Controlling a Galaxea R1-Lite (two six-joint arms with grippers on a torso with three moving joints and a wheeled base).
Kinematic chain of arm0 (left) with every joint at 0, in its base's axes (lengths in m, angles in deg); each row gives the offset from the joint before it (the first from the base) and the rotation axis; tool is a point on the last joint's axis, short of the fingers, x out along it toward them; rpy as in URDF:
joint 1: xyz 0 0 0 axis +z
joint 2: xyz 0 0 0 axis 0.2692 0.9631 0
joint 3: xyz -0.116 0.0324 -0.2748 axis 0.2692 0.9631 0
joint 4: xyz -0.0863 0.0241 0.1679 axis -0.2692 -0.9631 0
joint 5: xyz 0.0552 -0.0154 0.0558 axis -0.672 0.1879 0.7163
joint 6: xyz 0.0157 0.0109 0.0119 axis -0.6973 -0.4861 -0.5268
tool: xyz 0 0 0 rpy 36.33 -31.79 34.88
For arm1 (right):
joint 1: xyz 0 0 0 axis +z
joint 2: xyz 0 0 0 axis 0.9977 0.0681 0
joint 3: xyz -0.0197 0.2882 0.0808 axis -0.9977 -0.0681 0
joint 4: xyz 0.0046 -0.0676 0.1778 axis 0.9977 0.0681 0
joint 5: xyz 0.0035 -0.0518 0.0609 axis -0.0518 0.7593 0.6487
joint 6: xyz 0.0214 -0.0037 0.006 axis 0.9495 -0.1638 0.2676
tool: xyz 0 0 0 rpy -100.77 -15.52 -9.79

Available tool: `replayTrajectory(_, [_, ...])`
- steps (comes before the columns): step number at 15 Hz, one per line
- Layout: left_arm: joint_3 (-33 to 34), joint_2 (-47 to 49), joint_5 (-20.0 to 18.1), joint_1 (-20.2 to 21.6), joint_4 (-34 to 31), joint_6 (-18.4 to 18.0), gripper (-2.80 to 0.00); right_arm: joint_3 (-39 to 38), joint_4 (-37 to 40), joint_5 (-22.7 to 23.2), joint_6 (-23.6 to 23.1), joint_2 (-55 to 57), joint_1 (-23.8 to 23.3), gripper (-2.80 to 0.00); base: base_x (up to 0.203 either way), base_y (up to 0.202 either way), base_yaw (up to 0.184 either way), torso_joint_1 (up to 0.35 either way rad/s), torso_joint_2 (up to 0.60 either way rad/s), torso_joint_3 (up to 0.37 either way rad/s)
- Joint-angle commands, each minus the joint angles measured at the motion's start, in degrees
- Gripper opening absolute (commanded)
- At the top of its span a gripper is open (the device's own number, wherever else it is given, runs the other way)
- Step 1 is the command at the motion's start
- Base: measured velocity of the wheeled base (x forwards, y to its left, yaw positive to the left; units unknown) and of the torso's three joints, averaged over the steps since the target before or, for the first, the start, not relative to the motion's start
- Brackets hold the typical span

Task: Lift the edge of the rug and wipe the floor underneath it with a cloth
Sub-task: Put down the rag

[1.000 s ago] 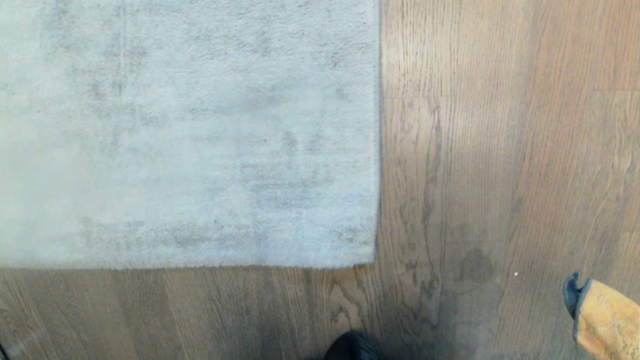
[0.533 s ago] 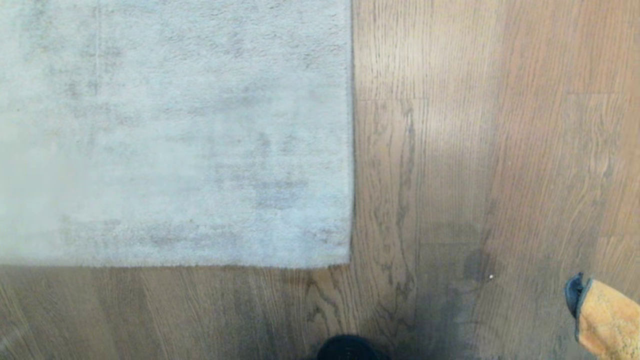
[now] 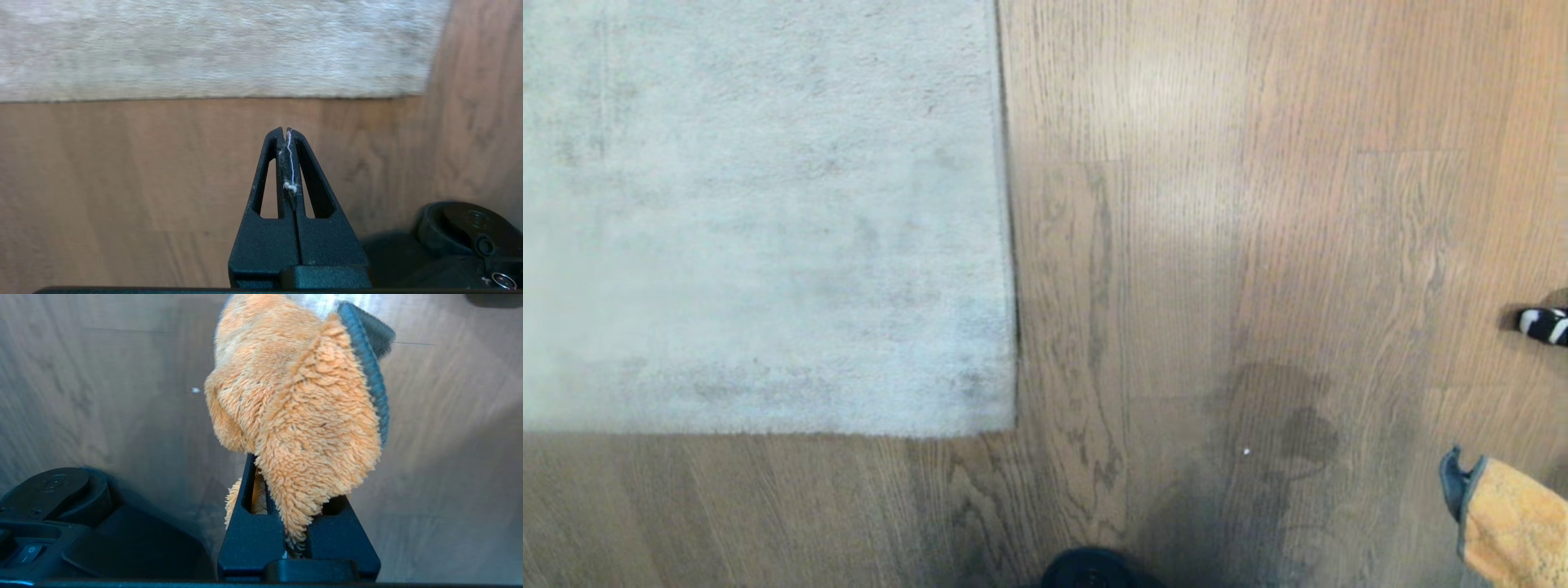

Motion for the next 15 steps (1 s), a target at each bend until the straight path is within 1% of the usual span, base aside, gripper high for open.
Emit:
replayTrajectory(1, [0.00, -0.02, 0.04, 0.00, -0.02, 0.02, -2.80, 0.00, 0.04, 0.02, -0.04, 0.07, 0.01, -2.80, 0.000, -0.197, 0.002, 0.002, 0.00, 0.002])
replayTrajectory(4, [0.00, -0.02, -0.01, 0.00, -0.02, 0.02, -2.80, 0.00, 0.04, 0.02, -0.04, 0.07, 0.01, -2.80, 0.000, -0.195, 0.000, 0.002, 0.00, 0.004])
replayTrajectory(6, [0.00, -0.02, 0.04, 0.00, -0.02, 0.02, -2.80, 0.00, -0.01, 0.02, -0.04, 0.07, 0.01, -2.80, 0.000, -0.127, -0.002, 0.001, 0.00, 0.002])
replayTrajectory(14, [0.00, -0.02, 0.04, 0.00, -0.02, 0.01, -2.80, 0.07, 0.04, 0.04, -0.38, 0.07, 0.01, -2.80, 0.000, 0.000, 0.000, 0.000, 0.00, 0.000])
replayTrajectory(15, [0.00, -0.02, 0.04, 0.00, -0.02, -0.07, -2.80, 0.00, 0.01, 0.02, 0.17, 0.07, 0.01, -2.80, 0.000, 0.000, 0.000, 0.000, 0.00, 0.000])
